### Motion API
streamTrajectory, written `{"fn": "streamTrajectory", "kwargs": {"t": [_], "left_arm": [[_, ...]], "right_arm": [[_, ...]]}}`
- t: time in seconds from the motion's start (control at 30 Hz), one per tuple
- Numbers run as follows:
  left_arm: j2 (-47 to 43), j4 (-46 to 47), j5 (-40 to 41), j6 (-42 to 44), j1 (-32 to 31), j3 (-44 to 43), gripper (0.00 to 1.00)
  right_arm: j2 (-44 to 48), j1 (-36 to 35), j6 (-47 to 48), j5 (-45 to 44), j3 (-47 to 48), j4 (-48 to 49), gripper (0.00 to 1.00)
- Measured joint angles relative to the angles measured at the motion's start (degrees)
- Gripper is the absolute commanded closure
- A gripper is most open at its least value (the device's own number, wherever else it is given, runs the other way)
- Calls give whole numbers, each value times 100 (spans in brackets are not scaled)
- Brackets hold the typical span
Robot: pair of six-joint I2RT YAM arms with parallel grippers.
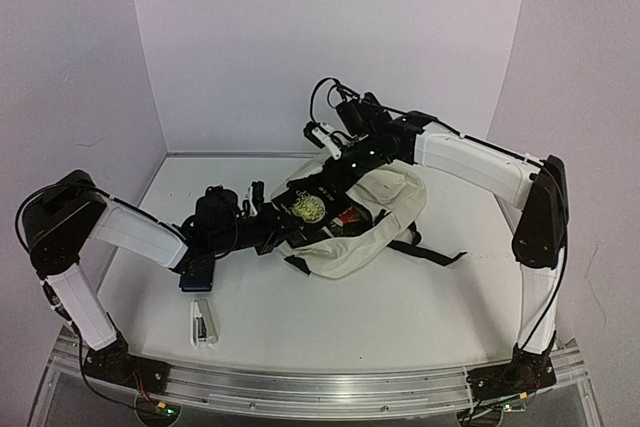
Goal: Pack the student bag
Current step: Place the book in the student bag.
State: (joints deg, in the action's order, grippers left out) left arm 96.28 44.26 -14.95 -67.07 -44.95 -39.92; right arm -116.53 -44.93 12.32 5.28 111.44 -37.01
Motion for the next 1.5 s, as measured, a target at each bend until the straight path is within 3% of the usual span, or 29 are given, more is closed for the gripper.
{"fn": "streamTrajectory", "kwargs": {"t": [0.27,0.53,0.73,0.9,0.97,1.07,1.27,1.37,1.5], "left_arm": [[1152,163,16,-241,-4,-1182,96],[1817,-606,222,-236,-14,-2557,49],[1585,-1553,582,28,-214,-2559,35],[737,-2321,854,298,-488,-2149,3],[377,-2523,961,409,-601,-2009,1],[-242,-2826,1129,511,-748,-1676,0],[-1018,-3434,1474,924,-876,-1212,0],[-1245,-3773,1560,1223,-923,-1124,0],[-1327,-4350,1559,1840,-1017,-1324,0]], "right_arm": [[2,0,-68,163,-3,-12,100],[2,5,-85,166,-10,-9,100],[7,81,-87,208,-45,-1,100],[7,186,-103,289,-46,7,100],[7,221,-109,354,-49,9,98],[7,254,-151,554,-95,16,85],[9,280,-448,1488,-288,-93,35],[135,298,-672,1941,-502,-153,27],[650,453,-914,2458,-972,-243,27]]}}
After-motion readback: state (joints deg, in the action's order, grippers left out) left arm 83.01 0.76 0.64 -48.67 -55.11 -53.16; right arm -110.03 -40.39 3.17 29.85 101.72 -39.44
